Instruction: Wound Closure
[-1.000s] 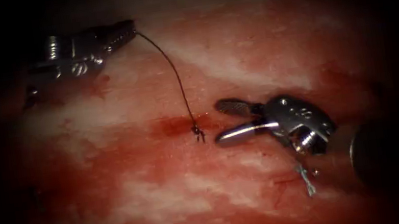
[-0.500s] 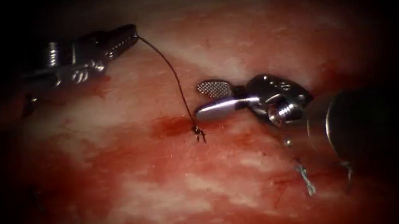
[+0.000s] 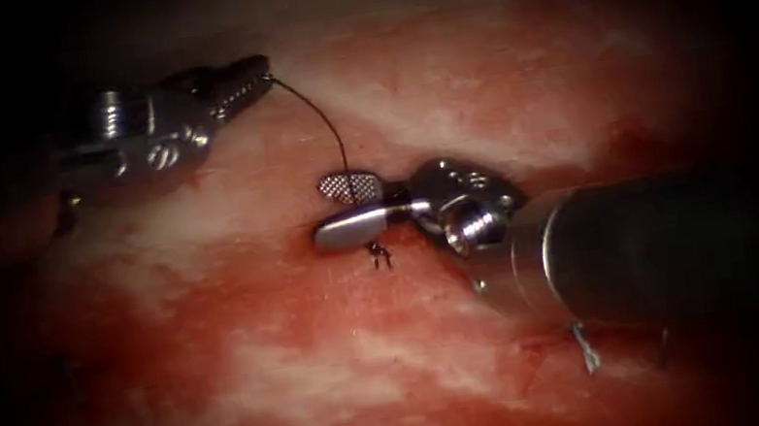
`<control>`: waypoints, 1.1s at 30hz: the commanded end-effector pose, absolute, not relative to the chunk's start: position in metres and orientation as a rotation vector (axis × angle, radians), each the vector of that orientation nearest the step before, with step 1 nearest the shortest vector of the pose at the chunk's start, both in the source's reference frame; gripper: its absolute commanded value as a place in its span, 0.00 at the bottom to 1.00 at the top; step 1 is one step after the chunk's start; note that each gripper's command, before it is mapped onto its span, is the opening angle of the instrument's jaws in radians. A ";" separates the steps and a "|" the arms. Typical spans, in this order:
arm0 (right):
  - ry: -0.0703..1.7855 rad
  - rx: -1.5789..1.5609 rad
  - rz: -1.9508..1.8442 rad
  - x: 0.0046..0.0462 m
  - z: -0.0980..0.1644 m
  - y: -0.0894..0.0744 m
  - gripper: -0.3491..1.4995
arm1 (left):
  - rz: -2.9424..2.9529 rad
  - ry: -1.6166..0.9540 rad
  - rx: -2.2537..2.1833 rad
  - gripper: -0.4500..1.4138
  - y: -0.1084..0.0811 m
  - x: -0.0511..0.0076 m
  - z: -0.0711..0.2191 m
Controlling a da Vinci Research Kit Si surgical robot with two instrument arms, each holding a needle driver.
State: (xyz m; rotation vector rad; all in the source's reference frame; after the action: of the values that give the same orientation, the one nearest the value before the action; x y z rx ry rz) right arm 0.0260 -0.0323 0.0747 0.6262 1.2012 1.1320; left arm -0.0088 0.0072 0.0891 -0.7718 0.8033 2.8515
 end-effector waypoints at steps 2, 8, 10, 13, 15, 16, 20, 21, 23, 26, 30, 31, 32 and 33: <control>1.206 0.609 1.112 0.0272 0.075 -0.033 0.88 | 2.852 0.804 -0.778 0.00 0.007 -0.0093 0.090; 1.220 0.593 1.078 0.0282 0.076 -0.033 0.90 | 2.852 0.804 -0.778 0.00 0.007 -0.0093 0.090; 1.222 0.584 1.069 0.0285 0.076 -0.033 0.90 | 2.852 0.804 -0.778 0.00 0.007 -0.0093 0.090; 1.226 0.566 1.052 0.0288 0.076 -0.032 0.91 | 2.857 0.807 -0.782 0.00 0.007 -0.0093 0.089; 1.226 0.565 1.052 0.0287 0.076 -0.032 0.91 | 2.857 0.807 -0.783 0.00 0.007 -0.0092 0.089; 1.226 0.565 1.052 0.0287 0.076 -0.032 0.91 | 2.857 0.807 -0.783 0.00 0.007 -0.0093 0.089; 1.225 0.565 1.047 0.0288 0.076 -0.032 0.91 | 2.857 0.807 -0.787 0.00 0.007 -0.0095 0.089; 1.226 0.561 1.041 0.0288 0.076 -0.032 0.91 | 2.856 0.807 -0.786 0.00 0.007 -0.0095 0.089; 1.224 0.554 1.032 0.0286 0.076 -0.032 0.91 | 2.861 0.811 -0.789 0.00 0.006 -0.0096 0.088; 1.224 0.553 1.032 0.0287 0.077 -0.032 0.91 | 2.861 0.810 -0.790 0.00 0.006 -0.0097 0.088; 1.224 0.548 1.025 0.0291 0.077 -0.032 0.90 | 2.860 0.810 -0.794 0.00 0.006 -0.0099 0.088; 1.224 0.548 1.025 0.0292 0.077 -0.032 0.90 | 2.860 0.810 -0.794 0.00 0.006 -0.0099 0.088; 1.224 0.548 1.025 0.0292 0.077 -0.032 0.89 | 2.860 0.811 -0.793 0.00 0.006 -0.0100 0.088; 1.224 0.548 1.025 0.0291 0.077 -0.032 0.87 | 2.859 0.811 -0.797 0.00 0.006 -0.0100 0.088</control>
State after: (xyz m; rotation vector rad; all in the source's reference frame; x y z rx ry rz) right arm 0.0286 -0.0320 0.0759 0.5415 1.2237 1.0217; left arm -0.0095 0.0063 0.0874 -0.7943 0.8113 2.8596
